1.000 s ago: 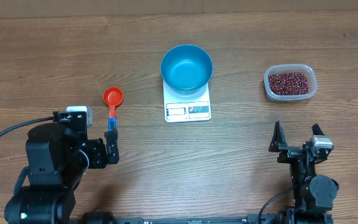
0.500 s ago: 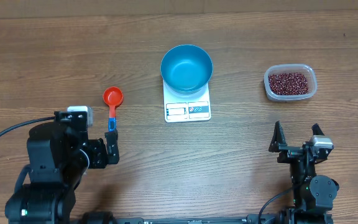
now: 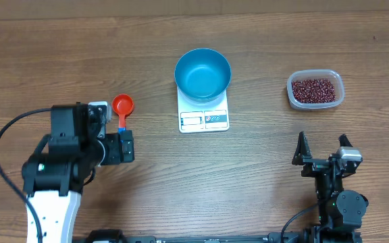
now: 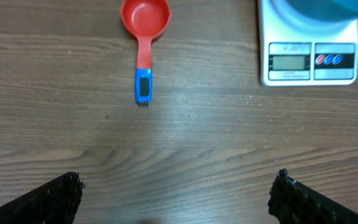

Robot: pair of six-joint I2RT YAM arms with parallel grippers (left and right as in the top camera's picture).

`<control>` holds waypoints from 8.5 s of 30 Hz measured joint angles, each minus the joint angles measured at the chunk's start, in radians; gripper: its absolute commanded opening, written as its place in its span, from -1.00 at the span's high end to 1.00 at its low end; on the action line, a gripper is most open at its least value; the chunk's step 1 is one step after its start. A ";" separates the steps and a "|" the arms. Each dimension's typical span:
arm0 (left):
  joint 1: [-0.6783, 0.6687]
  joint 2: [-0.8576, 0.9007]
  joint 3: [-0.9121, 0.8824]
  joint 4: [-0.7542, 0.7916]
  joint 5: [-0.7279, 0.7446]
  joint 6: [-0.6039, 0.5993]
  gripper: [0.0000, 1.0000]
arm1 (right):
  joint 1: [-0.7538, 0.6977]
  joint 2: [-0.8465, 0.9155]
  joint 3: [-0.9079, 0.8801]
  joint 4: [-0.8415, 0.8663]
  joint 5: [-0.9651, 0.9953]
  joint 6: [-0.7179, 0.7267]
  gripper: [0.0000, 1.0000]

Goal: Scoop item into bowl and weigh 150g on scale
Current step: 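Move the left gripper forward toward the red scoop, then lower the left gripper and close it on the red scoop's rim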

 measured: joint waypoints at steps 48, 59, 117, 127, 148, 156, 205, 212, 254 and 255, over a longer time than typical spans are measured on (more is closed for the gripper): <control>0.144 0.483 0.311 -0.102 -0.019 0.024 -0.99 | 0.000 0.000 0.000 0.000 0.000 0.000 -1.00; 0.144 0.512 0.312 -0.060 -0.019 0.024 -0.99 | 0.000 0.000 0.000 0.000 0.000 0.000 -1.00; 0.144 0.814 0.312 0.248 -0.045 0.015 -0.99 | 0.000 0.000 0.000 0.000 0.000 0.000 -1.00; 0.144 0.836 0.312 0.264 -0.052 0.014 -0.99 | 0.000 0.000 0.000 0.000 0.000 0.000 -1.00; 0.144 0.850 0.312 0.271 -0.091 0.014 -0.99 | 0.000 0.000 0.000 0.000 0.000 0.000 -1.00; 0.144 0.850 0.312 0.270 -0.086 0.014 -0.99 | 0.000 0.000 0.000 0.000 0.000 0.000 -1.00; 0.144 0.850 0.296 0.359 -0.079 0.014 -0.99 | 0.000 0.000 0.000 0.000 0.000 0.000 -1.00; 0.144 0.888 0.287 0.375 -0.079 0.014 -0.99 | 0.000 0.000 0.000 0.000 0.000 0.000 -1.00; 0.144 0.912 0.227 0.459 -0.091 0.014 -0.99 | 0.000 0.000 0.000 0.000 0.000 0.000 -1.00; 0.144 0.912 0.225 0.459 -0.091 0.014 -0.99 | 0.000 0.000 0.000 0.000 0.000 0.000 -1.00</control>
